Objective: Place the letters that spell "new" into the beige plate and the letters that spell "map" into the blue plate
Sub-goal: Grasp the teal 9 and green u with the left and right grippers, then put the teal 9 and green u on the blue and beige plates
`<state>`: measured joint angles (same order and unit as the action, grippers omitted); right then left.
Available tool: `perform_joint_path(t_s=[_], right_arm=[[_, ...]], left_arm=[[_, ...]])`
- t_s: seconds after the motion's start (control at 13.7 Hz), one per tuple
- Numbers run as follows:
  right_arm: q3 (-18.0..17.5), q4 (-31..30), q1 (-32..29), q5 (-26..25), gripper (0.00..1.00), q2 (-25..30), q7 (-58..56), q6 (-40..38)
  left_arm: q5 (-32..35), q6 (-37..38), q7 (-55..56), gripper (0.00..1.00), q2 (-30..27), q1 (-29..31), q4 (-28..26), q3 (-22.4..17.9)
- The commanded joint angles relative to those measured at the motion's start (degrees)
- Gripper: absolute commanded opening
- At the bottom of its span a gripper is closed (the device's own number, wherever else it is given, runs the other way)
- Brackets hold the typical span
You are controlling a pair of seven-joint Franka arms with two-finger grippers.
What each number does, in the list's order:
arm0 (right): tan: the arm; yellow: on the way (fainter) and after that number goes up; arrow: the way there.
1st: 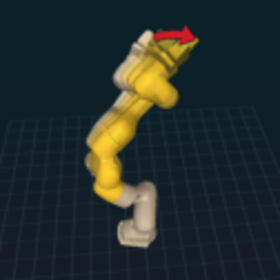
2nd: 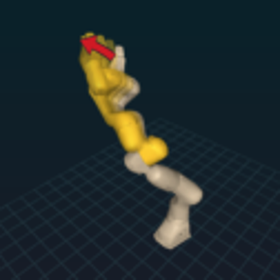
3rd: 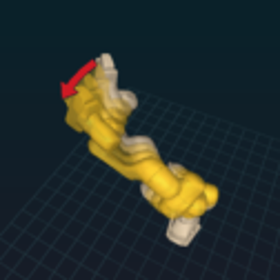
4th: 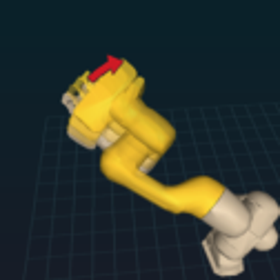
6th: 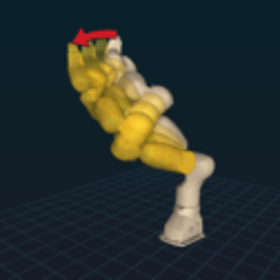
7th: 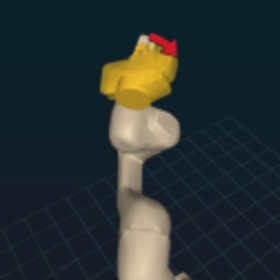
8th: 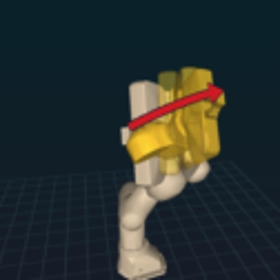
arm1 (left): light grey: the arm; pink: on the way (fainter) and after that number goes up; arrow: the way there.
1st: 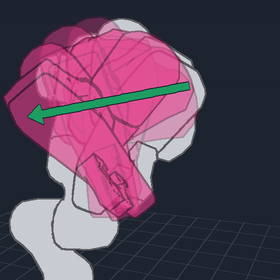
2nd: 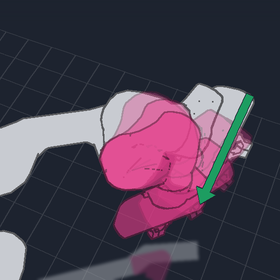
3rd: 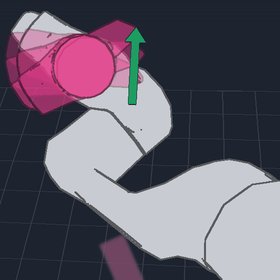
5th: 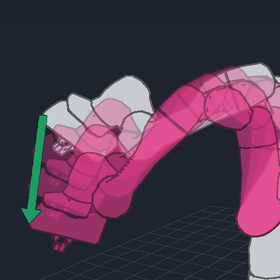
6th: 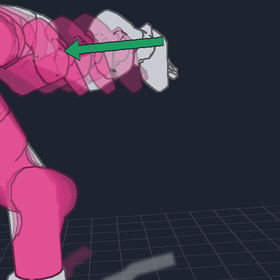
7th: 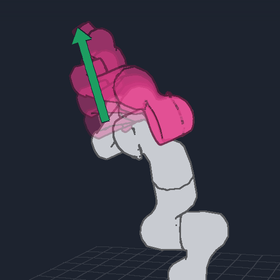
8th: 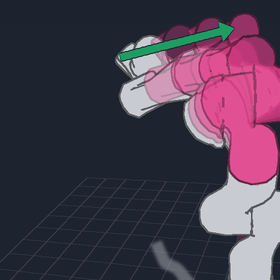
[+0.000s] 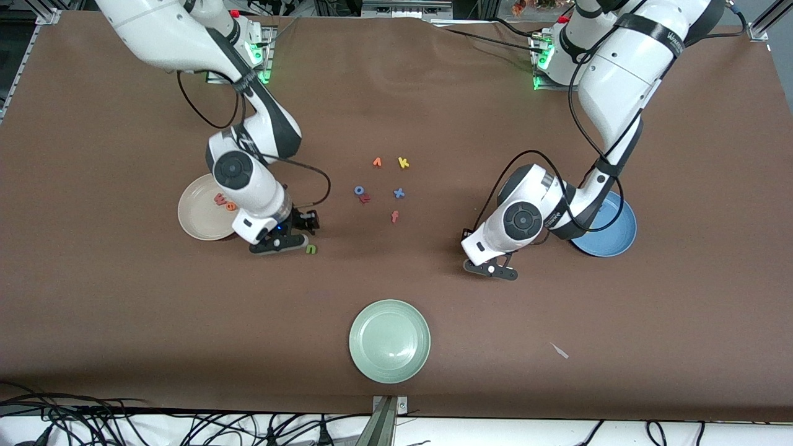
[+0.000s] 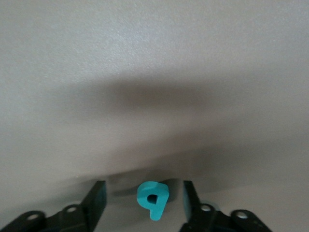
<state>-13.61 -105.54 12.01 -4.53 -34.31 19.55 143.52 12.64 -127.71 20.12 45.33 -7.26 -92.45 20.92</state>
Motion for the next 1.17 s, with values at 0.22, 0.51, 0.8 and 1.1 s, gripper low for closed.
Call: perform_joint_path(t_s=[0.22,0.51,0.8,1.1], right_arm=[[4.6,7.6,5.5,4.3,0.67,-6.9,2.6,-0.3],[5.0,6.8,5.6,4.2,0.62,-7.0,2.7,-0.3],[5.1,6.3,5.6,4.1,0.46,-7.2,3.0,-0.2],[5.3,4.3,5.6,3.9,0.12,-7.0,2.5,2.1]], left_arm=[[2.2,-0.6,1.8,0.18,0.3,-0.1,-0.2,0.2],[2.2,0.8,2.5,0.09,-1.0,0.5,0.3,0.2],[2.3,9.7,-2.3,0.08,-5.4,3.3,2.4,0.0],[2.2,21.1,-8.0,0.09,-7.2,11.2,1.8,-0.4]])
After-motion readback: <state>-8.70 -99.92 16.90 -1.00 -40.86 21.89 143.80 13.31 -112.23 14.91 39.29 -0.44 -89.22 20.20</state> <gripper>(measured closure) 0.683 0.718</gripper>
